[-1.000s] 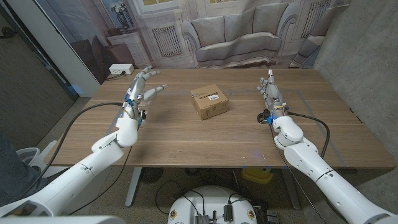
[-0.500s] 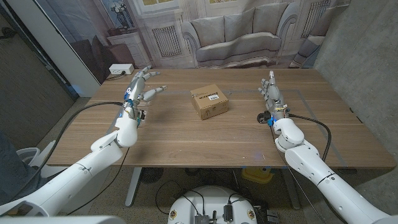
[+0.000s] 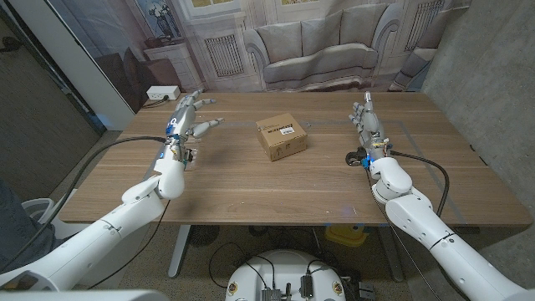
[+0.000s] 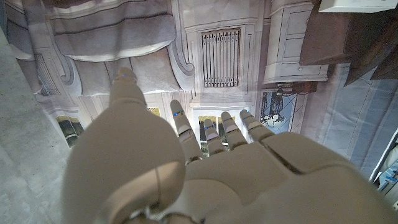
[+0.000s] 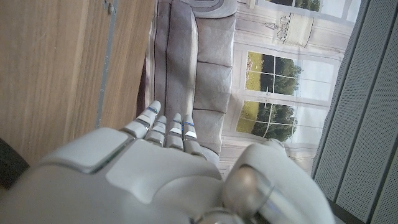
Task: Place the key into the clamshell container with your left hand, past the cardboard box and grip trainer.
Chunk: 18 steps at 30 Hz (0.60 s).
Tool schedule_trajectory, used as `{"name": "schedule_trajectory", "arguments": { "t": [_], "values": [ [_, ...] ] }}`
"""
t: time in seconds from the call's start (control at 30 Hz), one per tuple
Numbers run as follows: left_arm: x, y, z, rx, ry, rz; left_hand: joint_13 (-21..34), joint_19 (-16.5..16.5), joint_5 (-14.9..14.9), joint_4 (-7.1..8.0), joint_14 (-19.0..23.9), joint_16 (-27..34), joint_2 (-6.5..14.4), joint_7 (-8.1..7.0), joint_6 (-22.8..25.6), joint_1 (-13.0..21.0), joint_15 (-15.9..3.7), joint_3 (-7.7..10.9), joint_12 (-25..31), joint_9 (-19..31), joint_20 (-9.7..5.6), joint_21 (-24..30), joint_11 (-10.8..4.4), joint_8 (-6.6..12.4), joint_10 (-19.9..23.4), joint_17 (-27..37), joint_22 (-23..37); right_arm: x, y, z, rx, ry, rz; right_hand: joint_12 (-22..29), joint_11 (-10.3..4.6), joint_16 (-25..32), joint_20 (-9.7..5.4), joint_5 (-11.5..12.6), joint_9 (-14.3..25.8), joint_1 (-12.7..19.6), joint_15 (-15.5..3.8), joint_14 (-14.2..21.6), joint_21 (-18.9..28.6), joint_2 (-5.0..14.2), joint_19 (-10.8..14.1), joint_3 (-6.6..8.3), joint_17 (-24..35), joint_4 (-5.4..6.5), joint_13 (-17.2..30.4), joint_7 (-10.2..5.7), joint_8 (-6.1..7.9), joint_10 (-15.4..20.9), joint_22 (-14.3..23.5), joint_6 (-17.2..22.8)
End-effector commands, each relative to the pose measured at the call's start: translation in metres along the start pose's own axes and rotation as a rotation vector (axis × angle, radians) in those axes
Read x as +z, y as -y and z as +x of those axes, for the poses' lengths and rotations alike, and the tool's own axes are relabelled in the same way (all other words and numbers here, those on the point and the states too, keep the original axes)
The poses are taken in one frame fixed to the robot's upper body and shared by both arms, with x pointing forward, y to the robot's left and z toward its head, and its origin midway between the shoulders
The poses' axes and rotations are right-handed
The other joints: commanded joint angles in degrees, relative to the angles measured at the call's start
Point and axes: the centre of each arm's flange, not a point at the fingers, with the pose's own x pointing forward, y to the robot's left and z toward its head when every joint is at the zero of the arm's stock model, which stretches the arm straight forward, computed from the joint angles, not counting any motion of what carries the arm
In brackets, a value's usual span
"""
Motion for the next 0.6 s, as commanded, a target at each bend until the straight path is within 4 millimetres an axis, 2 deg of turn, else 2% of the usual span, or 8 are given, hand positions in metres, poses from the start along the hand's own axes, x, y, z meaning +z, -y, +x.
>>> {"name": "schedule_trajectory", "arguments": {
  "t": [0.03, 0.3, 0.6],
  "values": [
    [0.005, 0.006, 0.002, -0.025, 0.006, 0.074, 0.3, -0.5, -0.2, 0.23, -0.4, -0.1, 0.0, -0.50, 0.4, 0.6, -4.64, -0.22, 0.1, 0.3, 0.41, 0.0, -0.98, -0.36, -0.2, 0.1, 0.1, 0.015, 0.012, -0.004, -0.009, 0.017, -0.003, 0.5, 0.11, 0.3, -0.26, 0.1, 0.2, -0.3, 0.04, 0.3, -0.1, 0.06, 0.3, -0.44, 0.3, 0.03, 0.3, 0.01, 0.28, 0.3, 0.3, 0.7],
    [0.008, 0.012, 0.005, -0.064, 0.027, 0.151, 0.3, -0.6, -0.3, 0.32, -0.7, 0.0, 0.0, -0.50, 0.7, 0.8, -4.75, -0.27, 0.1, 0.3, 0.51, 0.0, -1.20, -0.52, -0.3, 0.1, 0.2, 0.025, 0.026, -0.012, -0.044, 0.015, -0.020, 0.5, 0.20, 0.4, -0.24, 0.1, 0.2, -0.5, 0.00, 0.4, -0.2, -0.03, 0.4, -0.61, 0.3, 0.07, 0.3, 0.03, 0.27, 0.4, 0.3, 0.8],
    [0.008, 0.019, 0.011, -0.106, 0.056, 0.205, 0.3, -0.6, -0.4, 0.40, -0.8, 0.2, 0.0, -0.51, 1.2, 1.1, -4.75, -0.35, 0.2, 0.3, 0.52, 0.1, -2.36, -0.71, -0.4, 0.1, 0.2, 0.029, 0.032, -0.016, -0.065, 0.006, -0.029, 0.5, 0.13, 0.4, -0.22, 0.1, 0.2, -0.6, 0.03, 0.5, -0.4, -0.06, 0.5, -0.73, 0.3, 0.09, 0.3, 0.04, 0.27, 0.4, 0.3, 0.8]
  ]
}}
